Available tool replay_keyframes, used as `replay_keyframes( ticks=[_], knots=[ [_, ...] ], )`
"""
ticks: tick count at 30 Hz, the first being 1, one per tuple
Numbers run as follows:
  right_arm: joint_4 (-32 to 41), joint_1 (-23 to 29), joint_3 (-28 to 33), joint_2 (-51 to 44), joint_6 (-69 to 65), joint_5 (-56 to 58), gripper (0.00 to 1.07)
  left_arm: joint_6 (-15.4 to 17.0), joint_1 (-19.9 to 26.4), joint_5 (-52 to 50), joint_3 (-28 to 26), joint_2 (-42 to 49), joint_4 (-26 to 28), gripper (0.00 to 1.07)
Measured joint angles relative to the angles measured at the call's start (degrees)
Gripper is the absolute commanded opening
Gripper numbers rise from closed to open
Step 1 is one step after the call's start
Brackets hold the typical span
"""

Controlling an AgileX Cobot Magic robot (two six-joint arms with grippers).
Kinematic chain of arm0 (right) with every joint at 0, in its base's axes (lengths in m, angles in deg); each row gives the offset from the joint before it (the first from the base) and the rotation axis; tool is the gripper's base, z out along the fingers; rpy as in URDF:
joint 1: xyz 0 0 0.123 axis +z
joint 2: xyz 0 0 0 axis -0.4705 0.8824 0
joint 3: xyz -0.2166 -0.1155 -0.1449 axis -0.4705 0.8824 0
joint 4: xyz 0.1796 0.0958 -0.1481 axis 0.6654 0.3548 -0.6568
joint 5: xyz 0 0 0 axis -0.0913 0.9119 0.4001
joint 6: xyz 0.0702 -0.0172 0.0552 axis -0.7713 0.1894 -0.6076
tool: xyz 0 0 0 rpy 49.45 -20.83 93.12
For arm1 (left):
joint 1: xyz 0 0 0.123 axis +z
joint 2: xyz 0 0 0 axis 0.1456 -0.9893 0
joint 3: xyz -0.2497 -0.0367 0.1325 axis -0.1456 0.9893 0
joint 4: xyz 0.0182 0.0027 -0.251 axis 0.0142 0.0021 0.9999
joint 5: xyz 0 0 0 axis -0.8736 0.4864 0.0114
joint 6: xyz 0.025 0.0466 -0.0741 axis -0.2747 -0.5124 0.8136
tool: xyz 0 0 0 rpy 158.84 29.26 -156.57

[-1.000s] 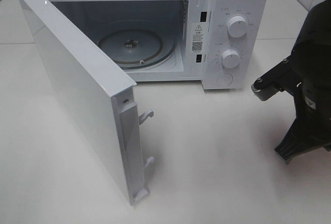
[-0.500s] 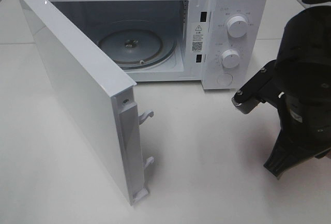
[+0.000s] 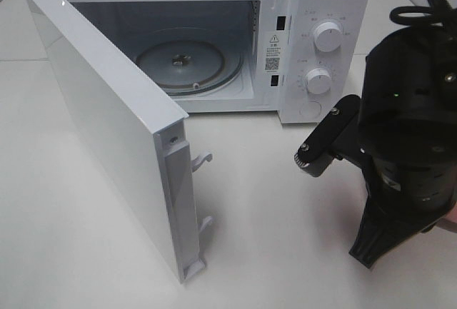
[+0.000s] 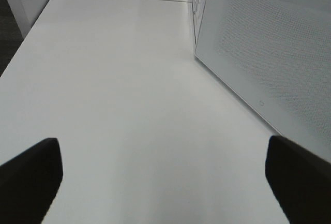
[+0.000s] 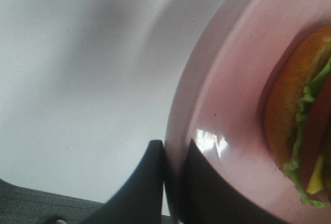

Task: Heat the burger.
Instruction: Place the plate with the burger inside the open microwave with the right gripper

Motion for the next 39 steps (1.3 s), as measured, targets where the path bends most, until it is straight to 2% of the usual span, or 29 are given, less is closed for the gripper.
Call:
replay_keyframes(
  ticks=[15, 29, 39],
  knots=[
    [0.0, 8.9, 0.0, 0.0, 2.5, -0.2, 0.0, 0.0, 0.0, 0.0, 0.0, 0.0, 0.0, 1.01],
    [-4.4, 9.1, 0.0, 0.0, 8.7, -6.1, 0.0, 0.0, 0.0, 0.0, 0.0, 0.0, 0.0, 1.01],
    [-4.4, 9.1, 0.0, 0.0, 16.1, -9.7, 0.0, 0.0, 0.0, 0.0, 0.0, 0.0, 0.0, 1.01]
  ],
)
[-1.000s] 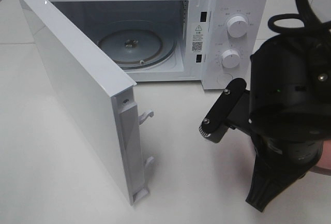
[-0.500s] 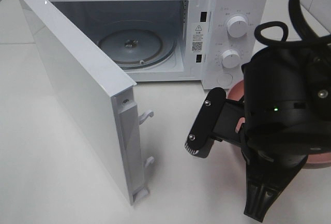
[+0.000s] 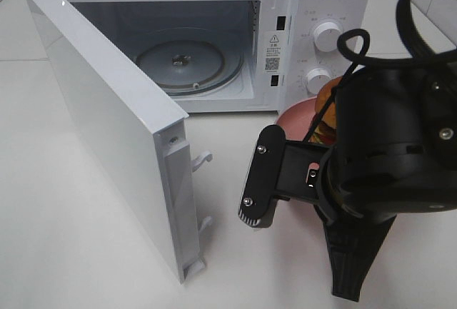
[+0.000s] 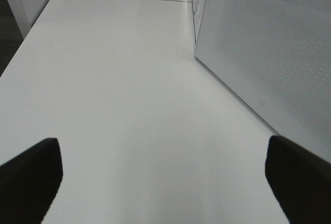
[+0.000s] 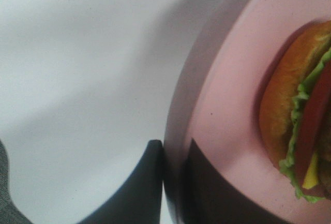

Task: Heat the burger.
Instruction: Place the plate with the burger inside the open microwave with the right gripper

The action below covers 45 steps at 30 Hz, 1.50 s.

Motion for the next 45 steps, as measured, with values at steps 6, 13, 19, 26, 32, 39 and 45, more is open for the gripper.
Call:
replay_keyframes(
  ticks=[6, 13, 19, 26, 32, 39, 45],
  knots=[
    [0.1, 0.0, 0.0, 0.0, 4.2, -1.0, 0.0, 0.0, 0.0, 0.0, 0.0, 0.0, 0.0, 1.01],
    [0.0, 0.0, 0.1, 0.0, 11.1, -5.0, 0.02, 0.0, 0.0, 0.0, 0.0, 0.0, 0.0, 1.01],
    [-0.1, 0.0, 0.2, 0.0, 15.5, -9.3, 0.03, 0.0, 0.0, 0.0, 0.0, 0.0, 0.0, 1.01],
    [-0.2, 0.0, 0.2, 0.1, 16.6, -17.9, 0.04, 0.0, 0.0, 0.0, 0.0, 0.0, 0.0, 1.01],
    [-0.3, -2.5, 0.2, 0.1, 20.3, -21.5, 0.04, 0.0, 0.0, 0.0, 0.0, 0.0, 0.0, 1.01],
    [-0.3, -5.0, 0.2, 0.1, 31.2, -23.4, 0.04, 0.0, 0.0, 0.0, 0.0, 0.0, 0.0, 1.01],
    [-0.7, -7.8, 0.2, 0.1, 34.7, -28.9, 0.04, 0.0, 0.0, 0.0, 0.0, 0.0, 0.0, 1.01]
  ],
)
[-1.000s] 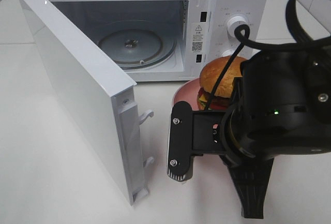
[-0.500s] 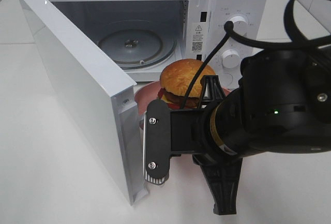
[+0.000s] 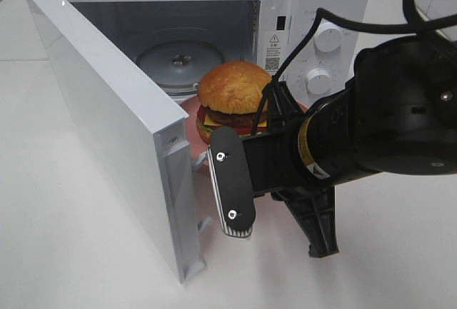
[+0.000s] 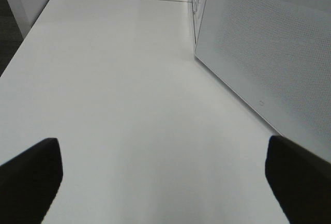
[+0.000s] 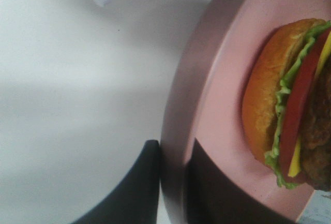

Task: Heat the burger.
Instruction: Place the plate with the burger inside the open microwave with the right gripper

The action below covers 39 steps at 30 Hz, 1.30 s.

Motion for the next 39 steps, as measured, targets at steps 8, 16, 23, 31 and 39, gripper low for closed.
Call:
replay_keyframes(
  ticks=[8, 16, 23, 31, 39],
  knots=[
    [-0.2, -3.4, 0.1, 0.0, 5.0, -1.8, 0.04, 0.0, 0.0, 0.0, 0.0, 0.0, 0.0, 1.01],
    [-0.3, -6.7, 0.1, 0.0, 8.3, -5.8, 0.05, 0.0, 0.0, 0.0, 0.0, 0.0, 0.0, 1.01],
    [-0.6, -9.3, 0.1, 0.0, 11.1, -9.9, 0.05, 0.0, 0.0, 0.0, 0.0, 0.0, 0.0, 1.01],
    [1.8, -10.9, 0.1, 0.0, 17.4, -11.6, 0.05, 0.0, 0.0, 0.0, 0.0, 0.0, 0.0, 1.01],
    [10.1, -11.3, 0.2, 0.0, 27.8, -11.4, 0.05, 0.0, 0.0, 0.0, 0.0, 0.0, 0.0, 1.01]
  ],
)
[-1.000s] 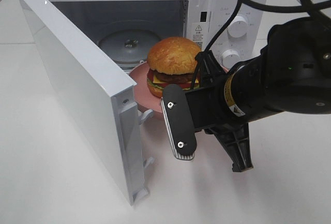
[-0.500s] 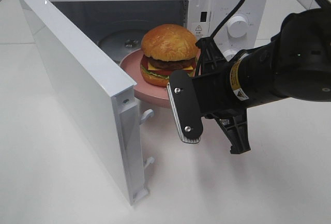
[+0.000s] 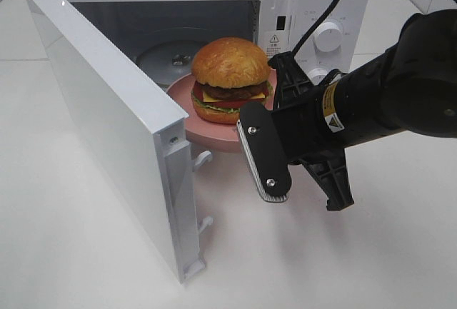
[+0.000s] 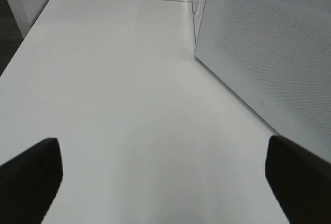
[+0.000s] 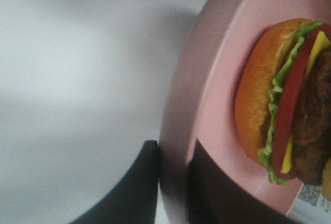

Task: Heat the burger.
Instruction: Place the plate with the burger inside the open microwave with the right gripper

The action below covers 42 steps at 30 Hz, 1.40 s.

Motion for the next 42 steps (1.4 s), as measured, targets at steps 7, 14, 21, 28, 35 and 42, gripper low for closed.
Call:
replay_keyframes(
  ticks=[7, 14, 21, 28, 35, 42],
  knots=[
    [5.2, -0.5, 0.1, 0.0, 6.5, -0.5, 0.06, 0.0, 0.0, 0.0, 0.0, 0.0, 0.0, 1.01],
    [7.7, -2.6, 0.1, 0.0, 10.1, -0.7, 0.06, 0.0, 0.0, 0.0, 0.0, 0.0, 0.0, 1.01],
    [13.9, -3.7, 0.2, 0.0, 16.3, -2.3, 0.06, 0.0, 0.0, 0.0, 0.0, 0.0, 0.0, 1.01],
    [17.3, -3.8, 0.2, 0.0, 22.0, -3.6, 0.06, 0.0, 0.0, 0.0, 0.0, 0.0, 0.0, 1.01],
    [17.3, -3.8, 0.2, 0.0, 22.4, -5.1, 0.06, 0.0, 0.0, 0.0, 0.0, 0.0, 0.0, 1.01],
    [17.3, -3.8, 0.2, 0.0, 22.4, -6.0, 0.06, 0.0, 0.0, 0.0, 0.0, 0.0, 0.0, 1.01]
  ],
)
